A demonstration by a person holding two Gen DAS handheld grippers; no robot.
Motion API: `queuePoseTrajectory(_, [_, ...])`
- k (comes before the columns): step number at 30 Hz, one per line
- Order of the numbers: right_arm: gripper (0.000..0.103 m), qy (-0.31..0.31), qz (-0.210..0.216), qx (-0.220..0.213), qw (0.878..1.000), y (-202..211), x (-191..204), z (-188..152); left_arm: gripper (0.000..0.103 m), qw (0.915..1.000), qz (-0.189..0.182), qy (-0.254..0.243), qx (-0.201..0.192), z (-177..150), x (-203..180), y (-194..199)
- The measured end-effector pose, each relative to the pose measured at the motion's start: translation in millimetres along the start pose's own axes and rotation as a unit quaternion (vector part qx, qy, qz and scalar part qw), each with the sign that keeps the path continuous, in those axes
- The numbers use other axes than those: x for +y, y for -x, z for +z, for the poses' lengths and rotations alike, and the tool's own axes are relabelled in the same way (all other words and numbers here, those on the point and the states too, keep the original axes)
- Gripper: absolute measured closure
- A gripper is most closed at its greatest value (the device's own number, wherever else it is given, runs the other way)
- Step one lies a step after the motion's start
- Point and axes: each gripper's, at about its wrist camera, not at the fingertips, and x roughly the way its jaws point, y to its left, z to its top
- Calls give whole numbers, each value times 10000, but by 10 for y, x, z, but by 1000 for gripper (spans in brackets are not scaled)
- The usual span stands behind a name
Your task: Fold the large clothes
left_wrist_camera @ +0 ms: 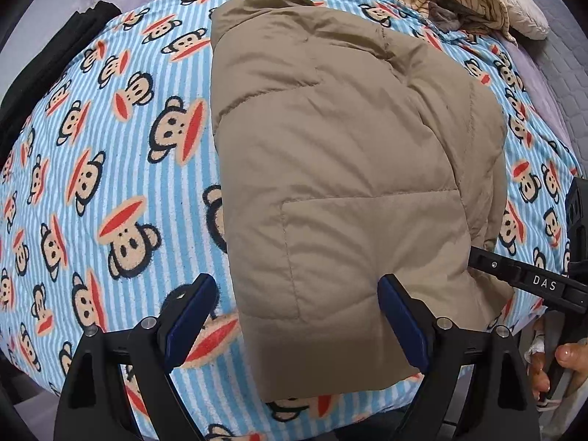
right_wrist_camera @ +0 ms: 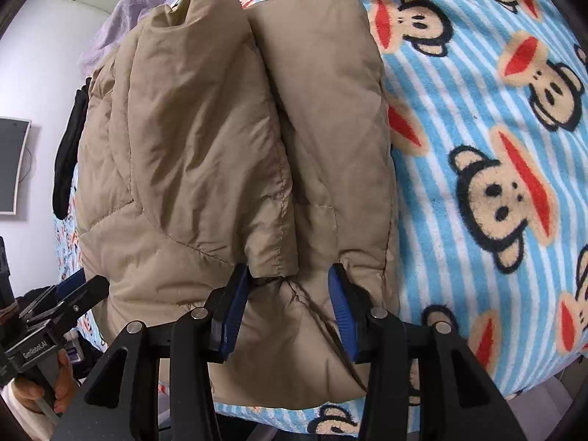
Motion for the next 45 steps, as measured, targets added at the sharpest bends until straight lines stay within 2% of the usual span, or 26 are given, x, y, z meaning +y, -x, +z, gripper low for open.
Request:
queuePoseTrajectory(5, [52, -212, -38, -78, 9997, 76, 49, -74, 12, 9999, -127, -29, -28, -61, 95, 34])
queuePoseTrajectory(9, [40, -326, -101, -172, 9993, 182, 71, -215, 12, 9998, -151, -11, -98, -160, 176, 96])
queuePoseTrajectory(12, [39, -267, -251, -213, 9991, 216, 158, -335, 12, 9997, -136, -92, -178, -229, 229, 145])
queuePoseTrajectory(13, [39, -284, -270, -245, 9989, 241, 180, -370, 11, 9996, -111, -126, -210, -250, 248, 161])
queuePoseTrajectory(15, [35, -320, -289, -315, 9986, 296, 226, -423, 0, 9995, -4, -169, -253, -282, 287, 181])
queuePoseTrajectory(26, [32, -527, -452, -665, 9954, 462, 358, -669, 0, 9990, -24, -264, -363, -411, 557, 299])
queuePoseTrajectory(29, [25, -510, -468, -751, 9948, 525, 384, -684, 0, 9991, -18, -210, -359, -408, 618, 313])
queuePoseTrajectory(30, [20, -488, -463, -771, 9947, 526, 418, -672, 0, 9992, -21, -186, -350, -400, 634, 315])
queuePoseTrajectory(37, [20, -388, -444, -703, 9958, 535, 519, -573, 0, 9994, 72, 71, -340, -248, 640, 307])
queuePoseTrajectory(45, [20, -58, -211, -596, 9980, 647, 500, -155, 0, 9976, 35, 546, -428, 149, 577, 289])
